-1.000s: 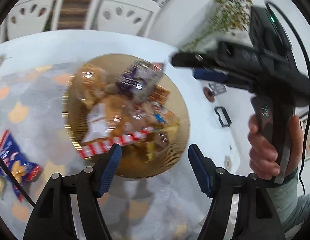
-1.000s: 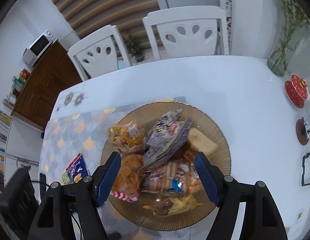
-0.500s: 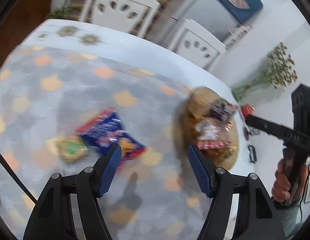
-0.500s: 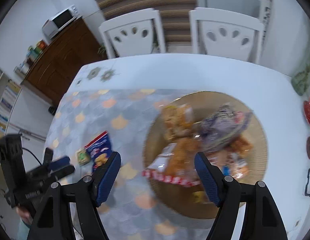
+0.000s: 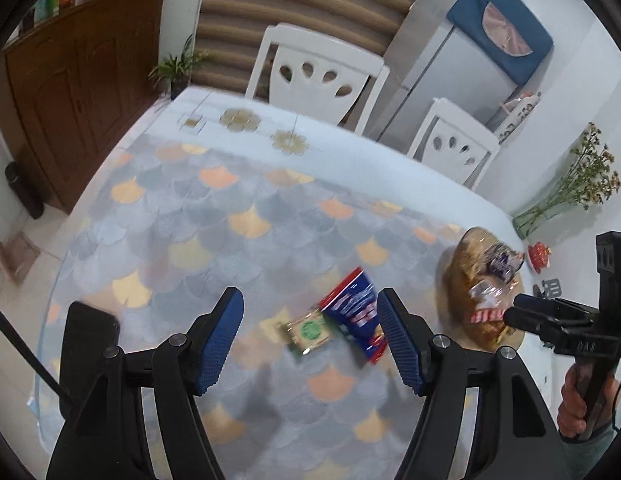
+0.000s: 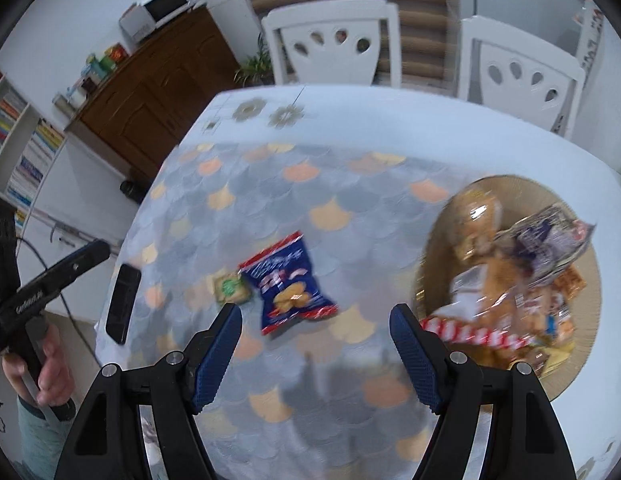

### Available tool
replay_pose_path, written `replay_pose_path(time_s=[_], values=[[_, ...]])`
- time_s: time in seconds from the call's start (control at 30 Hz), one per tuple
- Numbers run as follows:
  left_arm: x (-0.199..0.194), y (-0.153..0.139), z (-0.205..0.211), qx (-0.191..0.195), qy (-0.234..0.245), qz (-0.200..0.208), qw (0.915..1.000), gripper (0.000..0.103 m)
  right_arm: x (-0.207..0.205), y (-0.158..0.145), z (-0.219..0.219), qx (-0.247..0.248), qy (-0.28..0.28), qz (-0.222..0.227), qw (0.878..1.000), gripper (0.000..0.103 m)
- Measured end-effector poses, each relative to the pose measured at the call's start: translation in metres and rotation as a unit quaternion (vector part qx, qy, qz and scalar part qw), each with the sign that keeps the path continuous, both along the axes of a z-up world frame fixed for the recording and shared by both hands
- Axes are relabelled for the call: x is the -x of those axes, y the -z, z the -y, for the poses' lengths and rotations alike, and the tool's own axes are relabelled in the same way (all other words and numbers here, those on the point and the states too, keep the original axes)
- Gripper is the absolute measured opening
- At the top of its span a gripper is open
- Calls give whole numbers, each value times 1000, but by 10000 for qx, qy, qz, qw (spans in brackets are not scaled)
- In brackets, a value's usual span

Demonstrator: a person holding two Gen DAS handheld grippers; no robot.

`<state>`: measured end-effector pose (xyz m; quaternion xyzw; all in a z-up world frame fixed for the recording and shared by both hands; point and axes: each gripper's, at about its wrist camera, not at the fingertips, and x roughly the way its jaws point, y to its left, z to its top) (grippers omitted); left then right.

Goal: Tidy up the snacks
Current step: 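Move both tools back to the blue biscuit bag and green-labelled cracker, then grasp the blue biscuit bag with the right tool while the left tool grasps the green-labelled cracker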

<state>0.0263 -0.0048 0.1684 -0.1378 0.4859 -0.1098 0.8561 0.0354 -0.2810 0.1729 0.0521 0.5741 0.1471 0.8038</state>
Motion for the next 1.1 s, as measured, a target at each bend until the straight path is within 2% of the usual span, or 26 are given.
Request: replay_pose_path(time_s=[0.17,0.37,0.6,0.83,0.97,1.1], values=[[-8,34,3,144,350,-395,9985,67,3,19,-27,79,-114,-234,9996,74],[-17,62,25,-85,975,-645,9931,67,-4,44,-46,78,-27,-483,9988,74],[-23,80,32,-156,1304,-766,9884,67,-18,69,-59,94,87,-743,9972,74],[-36,111,34,-170,1500,-788,9854,67,-33,98,-71,238,-83,-823,9963,74],[-45,125,37,-147,1561,-815,9843,67,-43,120,-69,26,-154,-1048,9944,74],[-50,135,42,-116,1681,-845,9821,67,-51,128,-74,370,-290,-899,9948,74]])
